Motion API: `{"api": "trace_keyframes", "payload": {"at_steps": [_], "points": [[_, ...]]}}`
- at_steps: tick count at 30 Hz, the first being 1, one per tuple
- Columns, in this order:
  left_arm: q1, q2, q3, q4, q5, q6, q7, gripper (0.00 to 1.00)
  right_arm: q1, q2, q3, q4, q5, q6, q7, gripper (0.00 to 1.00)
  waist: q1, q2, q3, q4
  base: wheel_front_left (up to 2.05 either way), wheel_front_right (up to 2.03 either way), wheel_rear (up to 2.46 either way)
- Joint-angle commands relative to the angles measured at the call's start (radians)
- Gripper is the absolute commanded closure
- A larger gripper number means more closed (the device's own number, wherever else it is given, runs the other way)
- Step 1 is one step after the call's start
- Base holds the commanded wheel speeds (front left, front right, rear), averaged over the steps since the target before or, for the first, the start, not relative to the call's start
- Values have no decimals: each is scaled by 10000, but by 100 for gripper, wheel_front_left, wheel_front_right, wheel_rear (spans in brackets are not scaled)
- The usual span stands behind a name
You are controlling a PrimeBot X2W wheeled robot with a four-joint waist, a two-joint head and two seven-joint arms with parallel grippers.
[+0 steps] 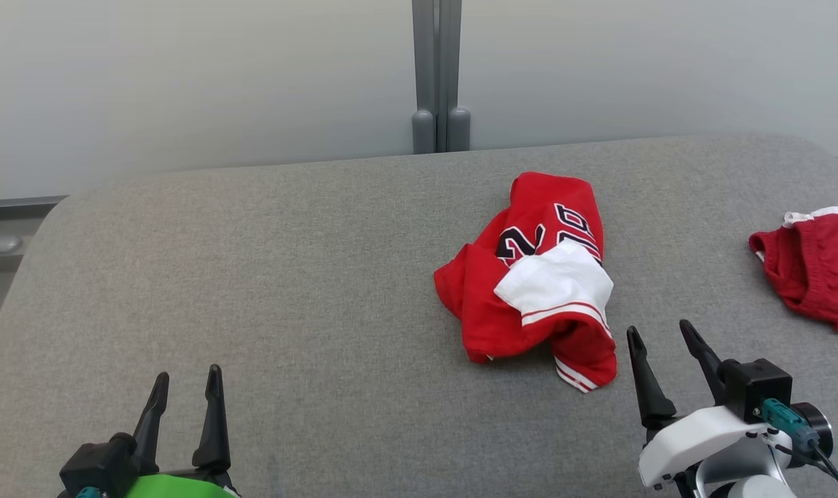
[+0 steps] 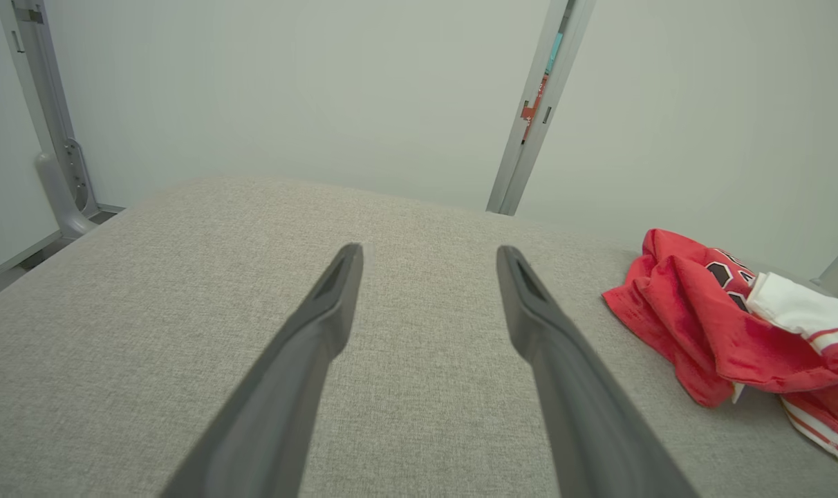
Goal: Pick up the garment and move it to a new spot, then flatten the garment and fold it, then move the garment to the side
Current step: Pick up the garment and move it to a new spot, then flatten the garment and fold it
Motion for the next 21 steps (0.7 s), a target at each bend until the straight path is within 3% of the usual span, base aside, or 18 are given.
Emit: {"api": "trace_keyframes", "payload": {"at_steps": [1,10,15,21], "points": [[18,-13,105,34,78,-70,2,0,123,-22,16,5,-14,-17,28,0,0,0,13,-5,0,0,0],[-143,-213,240,11,347,-219,2,0,-451,-36,299,-14,109,-17,314,0,0,0,164,-32,0,0,0],[-284,-273,256,-47,418,-300,2,0,-1678,-361,404,321,817,-17,1677,0,0,0,294,-34,0,0,0],[-542,-276,152,-177,456,-392,2,0,-3667,-1044,315,1780,1701,-14,3807,0,0,0,707,227,0,0,0]]}}
